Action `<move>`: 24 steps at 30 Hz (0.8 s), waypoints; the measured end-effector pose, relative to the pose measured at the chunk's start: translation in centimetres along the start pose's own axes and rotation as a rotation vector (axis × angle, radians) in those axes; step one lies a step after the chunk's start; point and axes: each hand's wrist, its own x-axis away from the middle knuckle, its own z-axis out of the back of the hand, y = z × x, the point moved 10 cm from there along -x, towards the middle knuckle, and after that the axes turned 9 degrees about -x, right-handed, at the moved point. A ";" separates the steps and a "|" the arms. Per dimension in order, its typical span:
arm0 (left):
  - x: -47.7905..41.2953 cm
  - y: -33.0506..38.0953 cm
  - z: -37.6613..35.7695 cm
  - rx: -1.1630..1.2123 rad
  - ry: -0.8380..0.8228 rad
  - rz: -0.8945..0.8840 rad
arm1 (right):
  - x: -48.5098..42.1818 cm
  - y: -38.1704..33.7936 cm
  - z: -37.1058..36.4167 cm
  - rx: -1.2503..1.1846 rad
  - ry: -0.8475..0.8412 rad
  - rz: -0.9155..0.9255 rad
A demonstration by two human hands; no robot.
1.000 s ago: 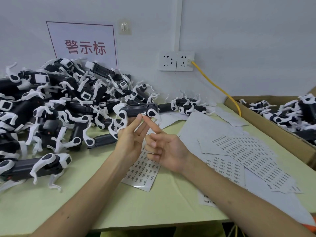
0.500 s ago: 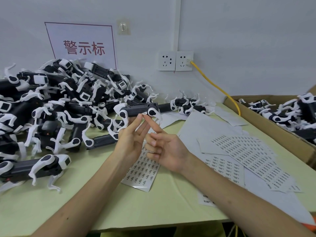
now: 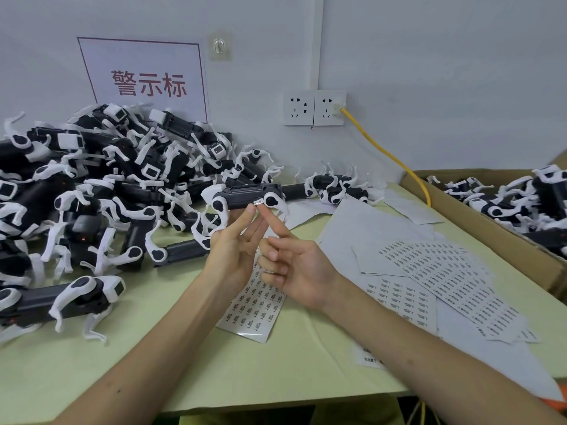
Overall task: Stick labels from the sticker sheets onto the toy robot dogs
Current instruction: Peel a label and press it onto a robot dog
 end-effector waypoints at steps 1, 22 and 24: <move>0.1 0.0 0.0 0.000 0.011 0.000 | 0.0 0.1 0.0 -0.003 -0.001 -0.002; 0.7 0.7 0.6 -0.060 0.137 -0.057 | 0.1 0.4 -0.1 0.000 0.025 -0.022; 0.8 0.7 0.5 -0.066 0.146 -0.050 | 0.1 0.4 -0.1 -0.007 0.025 -0.021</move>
